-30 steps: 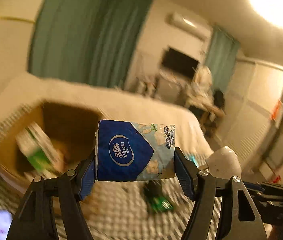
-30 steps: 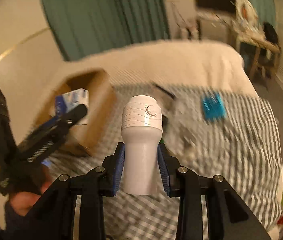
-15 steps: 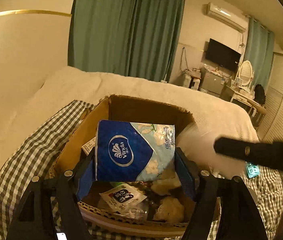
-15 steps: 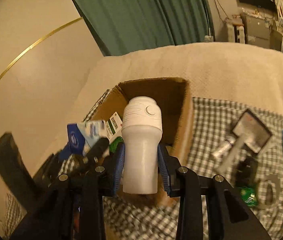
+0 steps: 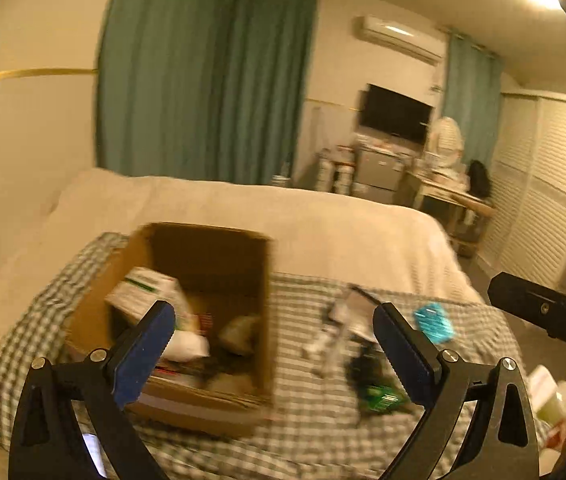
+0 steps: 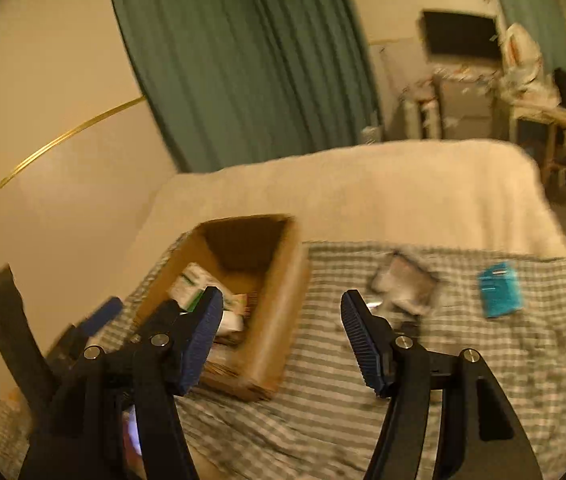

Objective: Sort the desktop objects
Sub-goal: 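Grasp the green snack packet with the left tool while the right tool grasps the white ring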

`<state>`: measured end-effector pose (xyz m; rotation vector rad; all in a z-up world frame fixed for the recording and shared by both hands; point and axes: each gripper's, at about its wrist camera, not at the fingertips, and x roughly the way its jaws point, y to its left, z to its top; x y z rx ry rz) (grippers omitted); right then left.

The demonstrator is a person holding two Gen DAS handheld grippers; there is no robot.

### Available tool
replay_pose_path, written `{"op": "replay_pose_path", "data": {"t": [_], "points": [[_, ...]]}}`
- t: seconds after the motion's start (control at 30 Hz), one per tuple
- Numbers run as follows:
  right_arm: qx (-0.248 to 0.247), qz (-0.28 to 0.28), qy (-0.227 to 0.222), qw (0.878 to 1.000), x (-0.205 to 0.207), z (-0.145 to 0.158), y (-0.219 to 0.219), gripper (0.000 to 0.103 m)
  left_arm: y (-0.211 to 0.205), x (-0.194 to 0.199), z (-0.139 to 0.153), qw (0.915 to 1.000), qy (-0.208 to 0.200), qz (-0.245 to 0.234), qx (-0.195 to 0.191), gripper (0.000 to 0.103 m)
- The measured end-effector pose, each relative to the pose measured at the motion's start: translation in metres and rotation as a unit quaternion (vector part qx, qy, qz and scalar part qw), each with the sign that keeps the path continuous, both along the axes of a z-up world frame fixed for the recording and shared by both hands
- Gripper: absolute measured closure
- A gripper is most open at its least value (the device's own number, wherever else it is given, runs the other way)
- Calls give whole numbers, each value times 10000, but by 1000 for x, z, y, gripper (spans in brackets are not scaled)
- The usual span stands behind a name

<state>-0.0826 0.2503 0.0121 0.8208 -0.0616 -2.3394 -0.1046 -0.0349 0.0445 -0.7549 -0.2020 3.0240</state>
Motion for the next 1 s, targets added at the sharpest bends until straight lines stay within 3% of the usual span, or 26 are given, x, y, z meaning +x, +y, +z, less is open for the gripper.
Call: {"op": "replay_pose_path", "data": {"t": [0.17, 0.3, 0.63, 0.8, 1.0], "points": [[130, -445, 305, 9985, 20, 12, 69, 42, 53, 6, -7, 9981, -259, -512, 210, 1], [288, -782, 432, 9956, 24, 3, 110, 42, 83, 4, -30, 9963, -467, -698, 168, 1], [534, -972, -337, 9933, -26, -108, 148, 42, 113, -42, -147, 9876, -1316, -842, 145, 1], [747, -932, -633, 9908, -57, -156, 147, 42, 129, -72, -184, 9837, -1566, -887, 43, 3], [671, -561, -932, 9918, -99, -196, 132, 42, 144, -99, -220, 9753, -1932, -1070, 37, 7]]}}
